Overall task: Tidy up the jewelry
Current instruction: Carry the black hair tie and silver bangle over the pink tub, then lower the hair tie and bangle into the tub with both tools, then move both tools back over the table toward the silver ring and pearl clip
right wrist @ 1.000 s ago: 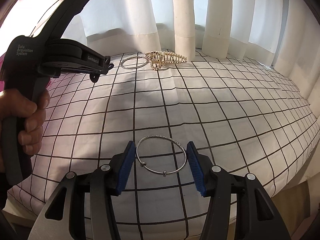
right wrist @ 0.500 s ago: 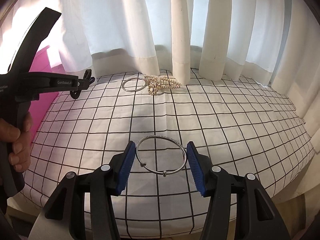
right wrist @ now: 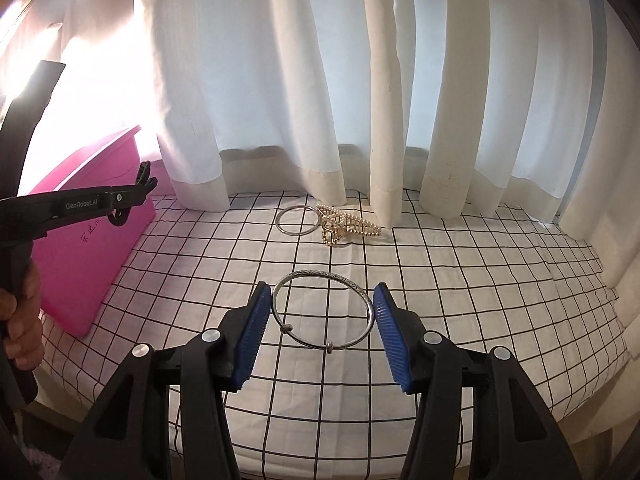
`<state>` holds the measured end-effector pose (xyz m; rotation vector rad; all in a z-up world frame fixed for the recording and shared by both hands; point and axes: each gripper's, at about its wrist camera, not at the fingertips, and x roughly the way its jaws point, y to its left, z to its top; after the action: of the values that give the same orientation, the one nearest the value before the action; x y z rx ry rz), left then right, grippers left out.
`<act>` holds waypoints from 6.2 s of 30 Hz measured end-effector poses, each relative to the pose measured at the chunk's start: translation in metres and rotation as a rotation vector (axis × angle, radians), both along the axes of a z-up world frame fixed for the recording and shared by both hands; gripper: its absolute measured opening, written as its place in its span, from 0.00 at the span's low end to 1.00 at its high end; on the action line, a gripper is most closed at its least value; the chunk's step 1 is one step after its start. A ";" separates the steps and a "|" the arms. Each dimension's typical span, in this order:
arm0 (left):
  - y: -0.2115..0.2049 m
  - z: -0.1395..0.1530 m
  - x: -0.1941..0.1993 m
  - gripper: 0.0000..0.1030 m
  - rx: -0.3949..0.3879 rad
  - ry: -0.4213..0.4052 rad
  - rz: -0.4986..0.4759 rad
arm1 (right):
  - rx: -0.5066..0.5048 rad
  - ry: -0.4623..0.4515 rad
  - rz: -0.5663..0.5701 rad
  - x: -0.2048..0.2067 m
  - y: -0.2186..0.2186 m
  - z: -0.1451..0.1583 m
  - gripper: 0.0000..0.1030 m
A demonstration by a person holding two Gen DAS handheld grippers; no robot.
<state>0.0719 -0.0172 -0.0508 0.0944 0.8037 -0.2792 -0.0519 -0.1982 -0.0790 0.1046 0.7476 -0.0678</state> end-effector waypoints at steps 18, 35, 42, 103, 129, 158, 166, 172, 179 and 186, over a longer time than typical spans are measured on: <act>0.082 0.062 -0.059 0.13 -0.040 -0.104 0.255 | 0.045 -0.112 0.285 0.039 0.048 0.055 0.50; 0.204 0.087 -0.054 0.13 -0.049 -0.141 0.438 | 0.100 -0.190 0.509 0.116 0.178 0.106 0.50; 0.230 0.084 -0.041 0.13 -0.042 -0.131 0.501 | 0.130 -0.160 0.626 0.155 0.222 0.118 0.50; 0.287 0.043 -0.020 0.68 -0.031 0.127 0.808 | 0.003 0.363 0.857 0.268 0.361 0.066 0.63; 0.202 0.088 -0.043 0.79 0.002 -0.073 0.484 | 0.124 0.045 0.423 0.174 0.167 0.115 0.67; -0.056 -0.055 0.027 0.80 0.047 0.144 0.213 | 0.165 0.275 0.089 0.134 -0.106 -0.052 0.67; -0.079 -0.072 0.040 0.80 0.074 0.140 0.310 | 0.134 0.289 0.240 0.166 -0.110 -0.076 0.67; -0.085 -0.082 0.058 0.80 0.124 0.151 0.283 | 0.150 0.293 0.252 0.180 -0.109 -0.085 0.67; -0.087 -0.097 0.083 0.80 0.124 0.162 0.214 | 0.134 0.291 0.207 0.193 -0.104 -0.091 0.67; -0.092 -0.113 0.113 0.80 0.106 0.177 0.163 | 0.131 0.286 0.163 0.208 -0.097 -0.101 0.67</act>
<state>0.1852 -0.1096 -0.1636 0.1037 0.9964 -0.0913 0.1561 -0.2953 -0.1802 0.1604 1.0434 0.1241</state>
